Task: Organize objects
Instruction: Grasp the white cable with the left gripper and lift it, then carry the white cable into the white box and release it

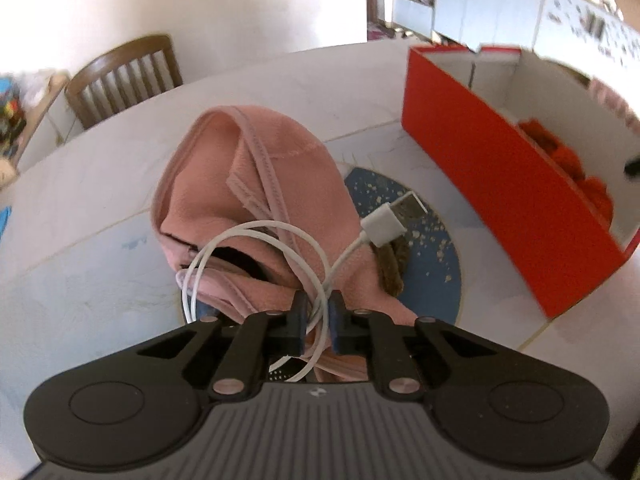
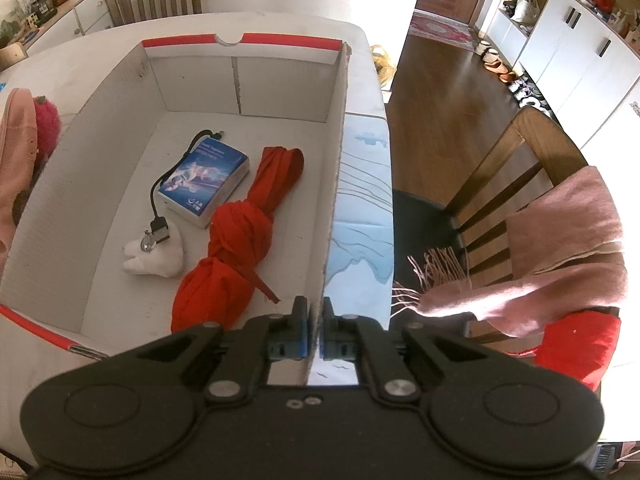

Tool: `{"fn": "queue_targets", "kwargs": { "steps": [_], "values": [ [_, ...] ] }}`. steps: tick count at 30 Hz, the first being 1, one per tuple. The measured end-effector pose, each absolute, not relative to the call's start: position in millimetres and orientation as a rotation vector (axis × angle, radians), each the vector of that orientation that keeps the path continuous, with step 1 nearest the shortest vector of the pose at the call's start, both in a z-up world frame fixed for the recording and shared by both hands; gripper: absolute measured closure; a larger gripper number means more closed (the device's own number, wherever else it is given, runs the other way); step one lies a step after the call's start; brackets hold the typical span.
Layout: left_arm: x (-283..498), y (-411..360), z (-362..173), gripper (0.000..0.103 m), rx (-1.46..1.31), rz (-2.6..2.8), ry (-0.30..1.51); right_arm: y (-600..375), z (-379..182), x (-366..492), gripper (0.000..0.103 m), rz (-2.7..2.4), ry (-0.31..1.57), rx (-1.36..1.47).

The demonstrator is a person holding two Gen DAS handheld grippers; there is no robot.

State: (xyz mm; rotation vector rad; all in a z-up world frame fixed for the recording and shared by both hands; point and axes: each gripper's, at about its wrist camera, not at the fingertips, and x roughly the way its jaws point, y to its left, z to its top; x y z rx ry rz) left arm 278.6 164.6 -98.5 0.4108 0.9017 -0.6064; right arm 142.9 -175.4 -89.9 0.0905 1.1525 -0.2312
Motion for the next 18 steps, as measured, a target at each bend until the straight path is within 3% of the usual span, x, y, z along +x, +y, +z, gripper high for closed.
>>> {"fn": "queue_targets", "kwargs": {
  "steps": [18],
  "values": [
    [283.2, 194.2, -36.4, 0.098, 0.042, -0.628, 0.972, -175.2, -90.8, 143.8, 0.099, -0.222, 1.145, 0.094]
  ]
}}
